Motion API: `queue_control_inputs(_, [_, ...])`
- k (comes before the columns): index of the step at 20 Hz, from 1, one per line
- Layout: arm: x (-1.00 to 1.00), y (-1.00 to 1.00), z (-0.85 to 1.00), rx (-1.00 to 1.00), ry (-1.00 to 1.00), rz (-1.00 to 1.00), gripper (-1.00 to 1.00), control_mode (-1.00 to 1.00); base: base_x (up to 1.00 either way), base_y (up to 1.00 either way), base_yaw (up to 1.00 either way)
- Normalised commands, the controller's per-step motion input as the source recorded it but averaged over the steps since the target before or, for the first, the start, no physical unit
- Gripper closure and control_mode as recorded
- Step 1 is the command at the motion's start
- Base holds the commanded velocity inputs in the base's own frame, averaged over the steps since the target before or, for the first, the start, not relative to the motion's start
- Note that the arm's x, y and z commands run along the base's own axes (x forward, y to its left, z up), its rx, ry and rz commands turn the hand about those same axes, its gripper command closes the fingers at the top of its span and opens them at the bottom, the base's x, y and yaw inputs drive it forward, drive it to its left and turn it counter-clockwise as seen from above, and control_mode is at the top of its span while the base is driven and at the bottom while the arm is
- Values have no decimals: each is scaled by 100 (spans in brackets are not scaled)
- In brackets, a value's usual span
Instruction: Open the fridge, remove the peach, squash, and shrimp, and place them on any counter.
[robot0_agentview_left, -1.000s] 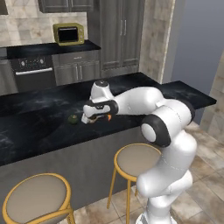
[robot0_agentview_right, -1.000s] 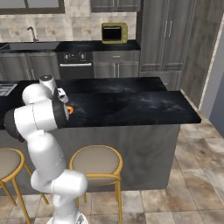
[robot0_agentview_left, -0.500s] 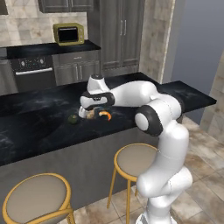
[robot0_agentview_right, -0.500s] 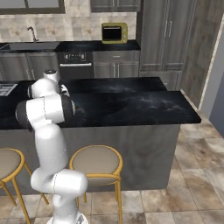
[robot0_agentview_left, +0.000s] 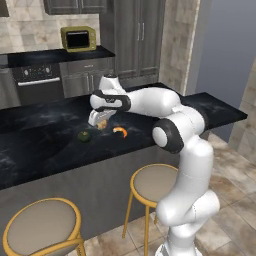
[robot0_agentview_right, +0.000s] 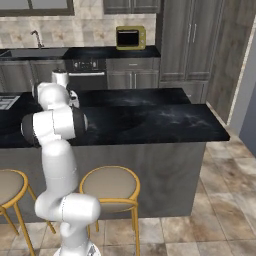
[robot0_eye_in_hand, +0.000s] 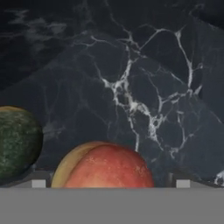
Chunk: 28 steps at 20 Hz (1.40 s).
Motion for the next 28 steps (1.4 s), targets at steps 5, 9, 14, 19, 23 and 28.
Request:
queue_control_inputs(5, [-34, -26, 13, 23, -20, -19, -100, -100, 0, 0, 0])
queue_control_inputs(9, [-32, -19, 0, 12, 8, -21, -100, -100, 0, 0, 0])
queue_control_inputs(14, [-15, -1, 0, 0, 16, -7, -100, -100, 0, 0, 0])
queue_control_inputs(19, [-9, 0, 12, 0, 24, -2, -100, -100, 0, 0, 0])
queue_control_inputs(23, [-49, -2, 51, 0, -11, -5, -100, -100, 0, 0, 0])
queue_control_inputs(28, [-62, -23, 87, 0, -13, -2, -100, -100, 0, 0, 0])
